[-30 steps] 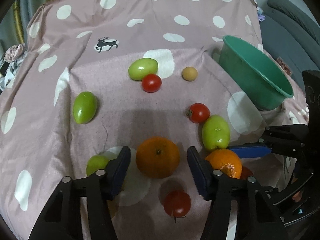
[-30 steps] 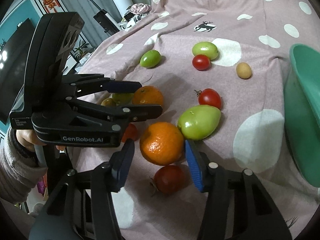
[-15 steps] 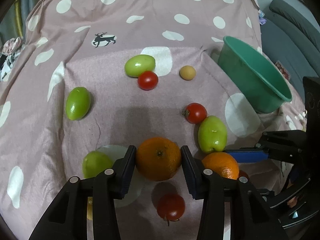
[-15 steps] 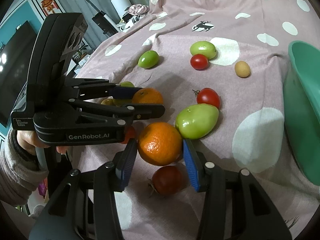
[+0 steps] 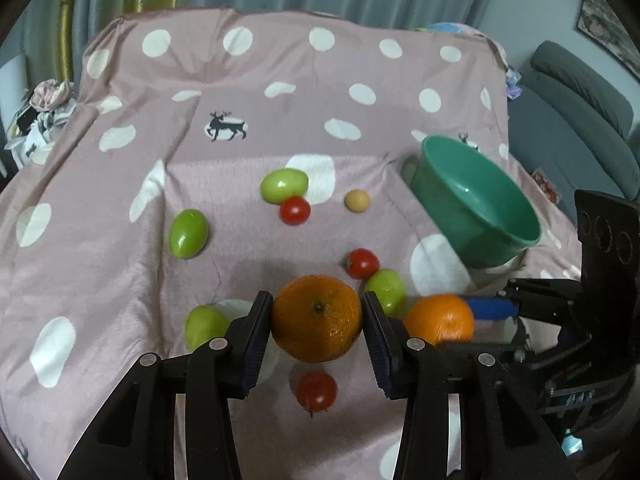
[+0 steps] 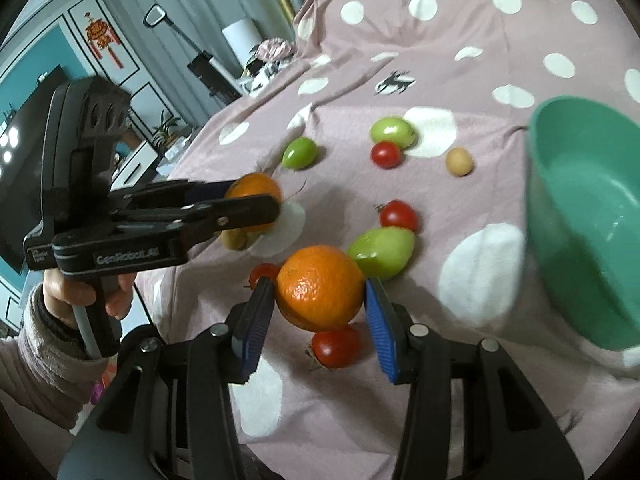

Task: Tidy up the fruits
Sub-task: 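Carry the oranges over the green bowl and open both tools to drop them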

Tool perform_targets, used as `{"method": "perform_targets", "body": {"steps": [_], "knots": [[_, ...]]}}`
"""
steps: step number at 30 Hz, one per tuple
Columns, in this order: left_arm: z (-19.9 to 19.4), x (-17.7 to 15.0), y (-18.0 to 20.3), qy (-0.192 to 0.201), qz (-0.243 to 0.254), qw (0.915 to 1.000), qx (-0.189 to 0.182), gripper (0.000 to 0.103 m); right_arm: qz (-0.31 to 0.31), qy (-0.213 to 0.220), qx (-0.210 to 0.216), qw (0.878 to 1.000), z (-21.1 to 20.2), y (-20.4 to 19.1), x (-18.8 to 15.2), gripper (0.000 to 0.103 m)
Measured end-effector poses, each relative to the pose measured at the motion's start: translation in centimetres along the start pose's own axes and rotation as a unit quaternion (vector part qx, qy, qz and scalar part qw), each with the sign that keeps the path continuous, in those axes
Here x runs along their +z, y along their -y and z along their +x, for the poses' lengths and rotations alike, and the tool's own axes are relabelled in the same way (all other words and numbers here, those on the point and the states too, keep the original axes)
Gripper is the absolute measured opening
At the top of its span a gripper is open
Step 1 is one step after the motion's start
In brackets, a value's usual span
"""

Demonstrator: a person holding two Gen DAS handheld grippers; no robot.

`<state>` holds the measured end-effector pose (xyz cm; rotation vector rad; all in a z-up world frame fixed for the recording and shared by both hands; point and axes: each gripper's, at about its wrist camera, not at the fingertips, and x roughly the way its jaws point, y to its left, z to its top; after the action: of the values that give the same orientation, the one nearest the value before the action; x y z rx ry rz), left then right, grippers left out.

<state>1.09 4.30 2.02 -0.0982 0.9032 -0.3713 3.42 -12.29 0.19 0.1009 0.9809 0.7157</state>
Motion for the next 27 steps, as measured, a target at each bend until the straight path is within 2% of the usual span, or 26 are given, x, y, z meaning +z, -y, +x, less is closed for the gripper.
{"method": "perform_targets", "body": {"steps": [11,12,13,16,17,19,20,22,24,25,27], "knots": [[-0.7,1.3,2.5,0.023,0.020,0.9995,-0.011,0.045,0.041,0.071,-0.052,0.995,-5.3,3.7,0.4,0.046],[-0.4,1.6,2.9,0.022,0.025,0.9993,-0.015,0.045,0.048,0.079,-0.060,0.994,-5.9,4.3,0.4,0.044],[-0.2,1.8,3.3,0.021,0.029,0.9992,-0.017,0.045,0.052,0.086,-0.065,0.993,-6.3,4.8,0.4,0.033],[0.5,2.6,4.4,0.022,0.040,0.9986,-0.026,0.045,0.062,0.113,-0.083,0.988,-8.3,6.3,0.6,0.029],[1.0,3.1,4.8,0.023,0.041,0.9983,-0.035,0.045,0.060,0.118,-0.100,0.986,-8.7,6.7,0.7,0.024],[2.3,4.1,5.6,0.021,0.035,0.9983,-0.040,0.045,0.062,0.113,-0.114,0.985,-8.5,8.0,1.2,0.019],[2.6,4.6,5.8,0.025,0.033,0.9987,-0.030,0.045,0.075,0.110,-0.108,0.985,-8.5,8.5,1.4,0.020],[2.6,5.1,5.4,0.033,0.022,0.9982,-0.044,0.045,0.078,0.115,-0.065,0.988,-8.7,8.5,1.2,0.023],[2.4,5.3,4.8,0.036,0.018,0.9986,-0.033,0.045,0.049,0.109,-0.056,0.991,-8.2,7.2,1.1,0.034],[2.4,5.3,4.4,0.036,0.016,0.9989,-0.024,0.045,0.038,0.101,-0.052,0.993,-7.9,6.8,1.0,0.045],[2.2,5.0,3.7,0.034,0.009,0.9992,-0.017,0.045,0.023,0.085,-0.029,0.996,-6.6,5.7,1.4,0.052]]}}
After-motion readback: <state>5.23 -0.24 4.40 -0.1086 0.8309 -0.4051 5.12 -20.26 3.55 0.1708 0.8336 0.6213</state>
